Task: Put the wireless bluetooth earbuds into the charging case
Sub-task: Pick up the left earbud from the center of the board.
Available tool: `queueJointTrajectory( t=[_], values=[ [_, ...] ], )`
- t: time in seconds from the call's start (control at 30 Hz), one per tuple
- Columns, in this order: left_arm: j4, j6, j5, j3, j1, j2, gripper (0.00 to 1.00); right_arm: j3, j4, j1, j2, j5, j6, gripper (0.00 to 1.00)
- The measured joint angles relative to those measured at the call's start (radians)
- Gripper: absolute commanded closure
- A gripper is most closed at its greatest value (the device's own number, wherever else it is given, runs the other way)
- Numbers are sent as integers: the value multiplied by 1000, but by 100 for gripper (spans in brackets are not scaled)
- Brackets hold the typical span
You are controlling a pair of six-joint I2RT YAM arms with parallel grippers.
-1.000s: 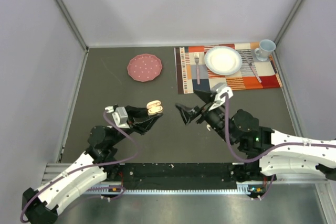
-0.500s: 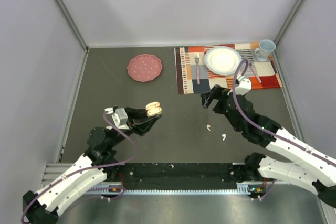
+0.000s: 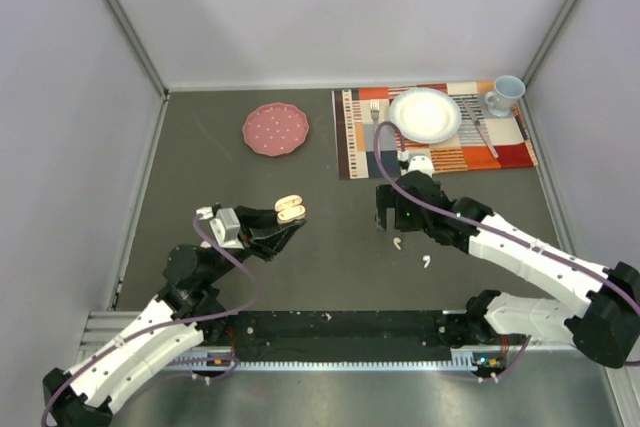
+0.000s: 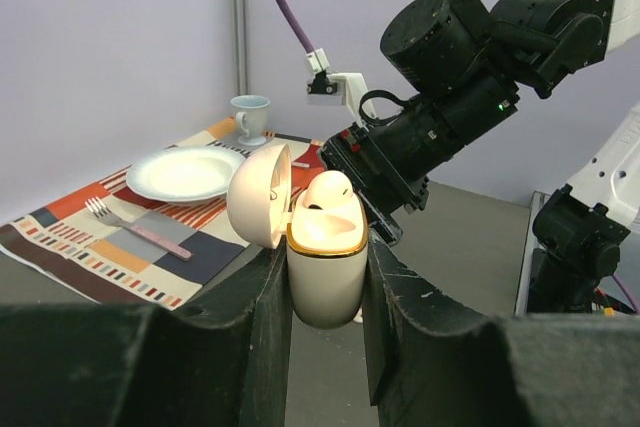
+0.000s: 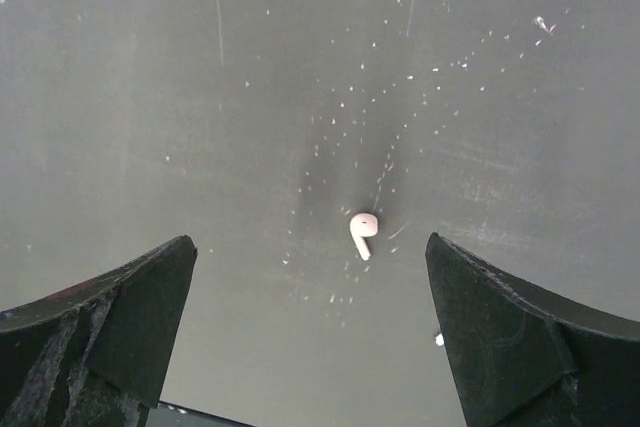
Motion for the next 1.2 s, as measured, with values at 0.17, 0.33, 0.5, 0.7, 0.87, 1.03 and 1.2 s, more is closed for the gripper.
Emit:
queueJointTrajectory(
  t=[0.17,0.33,0.5,0.7,0.87,1.03,1.2],
  values=[
    [-9,0,-1,0,0,-2,100,0,-8,-5,2,-16,-92,18],
    [-16,0,0,0,0,-2,100,-15,16,-37,42,-81,-119,26],
    [-19,0,-1,0,0,-2,100,-49,31,-45,107,-134,-114,38],
    [-22,0,-4,-2,0,-10,100,-68,50,-46,173,-139,-91,41],
    [-22,0,-8,-3,0,-11,100,-86,67,-46,210,-131,-66,44],
    [-22,0,-12,-13,0,-14,100,-93,80,-46,238,-131,-58,48],
    [-23,0,-11,-15,0,-14,100,-93,104,-46,270,-125,-50,53]
  ],
)
